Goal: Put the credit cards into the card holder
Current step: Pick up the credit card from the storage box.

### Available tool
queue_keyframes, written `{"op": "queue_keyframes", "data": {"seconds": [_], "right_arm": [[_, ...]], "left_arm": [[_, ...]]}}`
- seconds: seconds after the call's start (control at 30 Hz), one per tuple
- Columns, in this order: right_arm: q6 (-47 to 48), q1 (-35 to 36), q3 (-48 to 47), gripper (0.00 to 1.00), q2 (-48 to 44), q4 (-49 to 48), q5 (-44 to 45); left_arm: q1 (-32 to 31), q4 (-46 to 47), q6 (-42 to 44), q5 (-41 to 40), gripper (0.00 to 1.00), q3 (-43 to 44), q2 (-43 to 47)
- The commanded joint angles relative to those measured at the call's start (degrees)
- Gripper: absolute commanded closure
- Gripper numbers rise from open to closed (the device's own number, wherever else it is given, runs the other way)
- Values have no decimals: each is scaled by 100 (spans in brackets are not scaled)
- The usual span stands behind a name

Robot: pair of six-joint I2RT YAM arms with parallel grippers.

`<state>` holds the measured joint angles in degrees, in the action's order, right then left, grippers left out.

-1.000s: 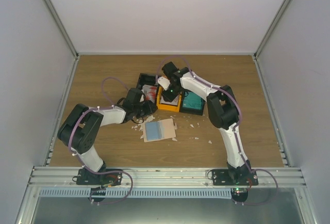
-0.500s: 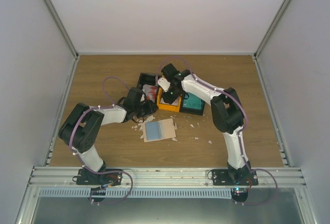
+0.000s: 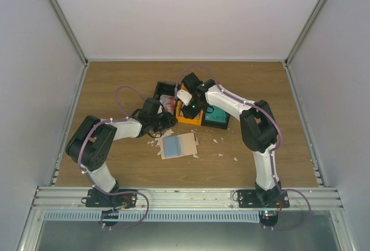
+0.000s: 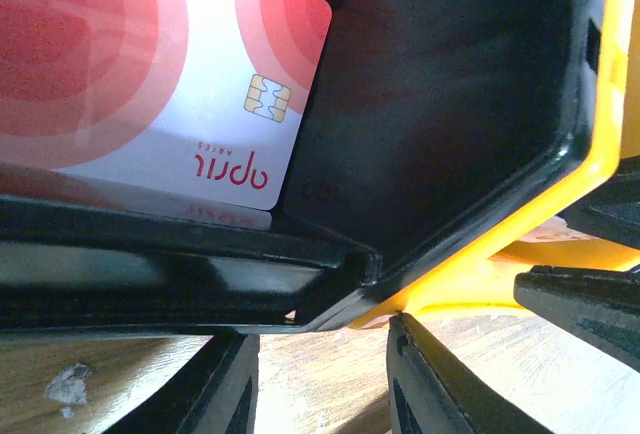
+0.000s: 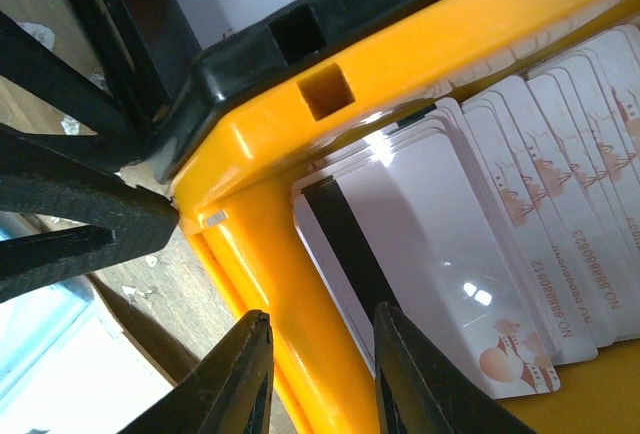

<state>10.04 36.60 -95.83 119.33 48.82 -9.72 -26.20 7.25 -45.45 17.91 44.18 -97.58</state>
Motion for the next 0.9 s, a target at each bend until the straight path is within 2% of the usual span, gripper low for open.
{"op": "queue_keyframes", "data": {"seconds": [0.0,0.17,0.23,0.57,0.87], "right_arm": [[135,55,133,71,-45,287,-307],[169,52,126,79,-36,323,-403],[177,50,118,80,-42,310,-438],[-26,-26,-34,65,129,187,-482],[-112,-96,-109,64,423,170,-440]], "left_arm": [[21,321,74,-253,63,166,-97],[22,320,87,-244,63,157,-94],[26,327,90,-228,63,164,-94],[23,338,113,-218,63,126,-60],[22,338,120,-216,63,125,-65]]}}
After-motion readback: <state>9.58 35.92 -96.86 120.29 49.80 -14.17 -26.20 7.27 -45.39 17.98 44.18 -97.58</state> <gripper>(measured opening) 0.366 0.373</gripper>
